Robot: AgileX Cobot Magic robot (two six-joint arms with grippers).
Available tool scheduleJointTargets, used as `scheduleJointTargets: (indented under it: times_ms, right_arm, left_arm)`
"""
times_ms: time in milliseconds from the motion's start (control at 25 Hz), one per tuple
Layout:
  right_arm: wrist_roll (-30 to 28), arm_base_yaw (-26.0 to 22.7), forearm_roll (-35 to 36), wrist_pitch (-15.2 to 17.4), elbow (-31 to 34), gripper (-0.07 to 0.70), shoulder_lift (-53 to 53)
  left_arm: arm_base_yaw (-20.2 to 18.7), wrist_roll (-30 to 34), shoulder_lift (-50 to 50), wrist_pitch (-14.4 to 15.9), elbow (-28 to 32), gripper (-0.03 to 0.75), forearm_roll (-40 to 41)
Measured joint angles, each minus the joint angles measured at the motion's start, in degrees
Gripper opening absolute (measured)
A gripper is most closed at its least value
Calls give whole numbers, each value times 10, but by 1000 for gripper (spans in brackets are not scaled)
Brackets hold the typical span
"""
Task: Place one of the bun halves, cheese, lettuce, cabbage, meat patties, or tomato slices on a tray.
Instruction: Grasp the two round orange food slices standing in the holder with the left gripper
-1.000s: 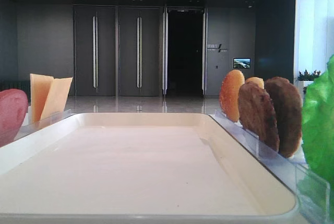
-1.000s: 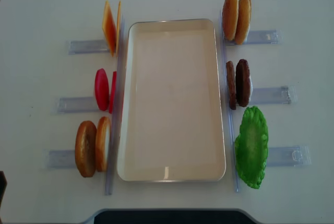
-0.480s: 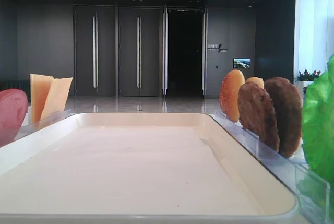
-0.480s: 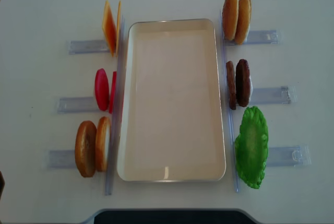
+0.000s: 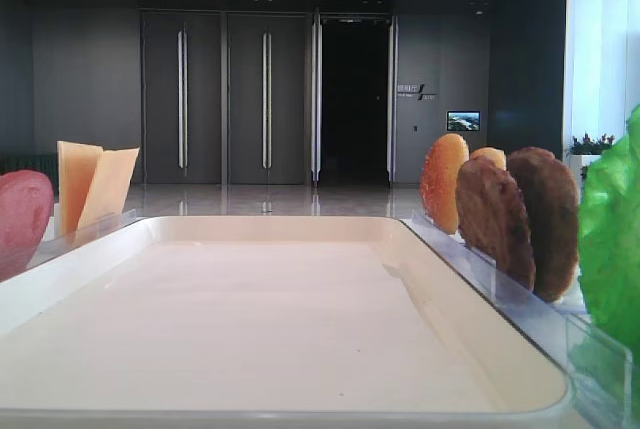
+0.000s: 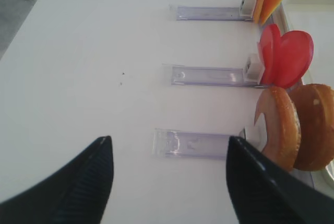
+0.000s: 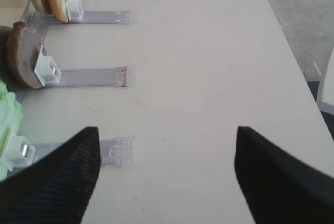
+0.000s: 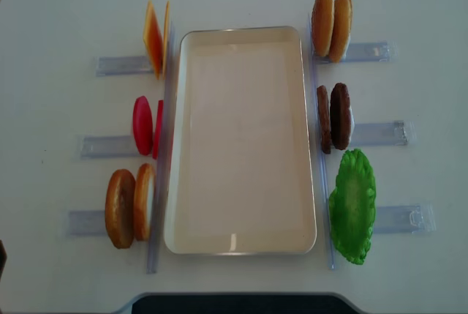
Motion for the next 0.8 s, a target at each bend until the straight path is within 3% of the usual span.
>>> scheduleJointTargets:
  times_ms: [480, 800]
  right_arm:
    - [0, 0, 0, 0, 0, 538, 0]
    - [0, 0, 0, 0, 0, 538, 0]
  left_arm:
    - [0, 4, 1, 1, -5, 517, 0]
    - [0, -2, 106, 15, -75, 503, -1]
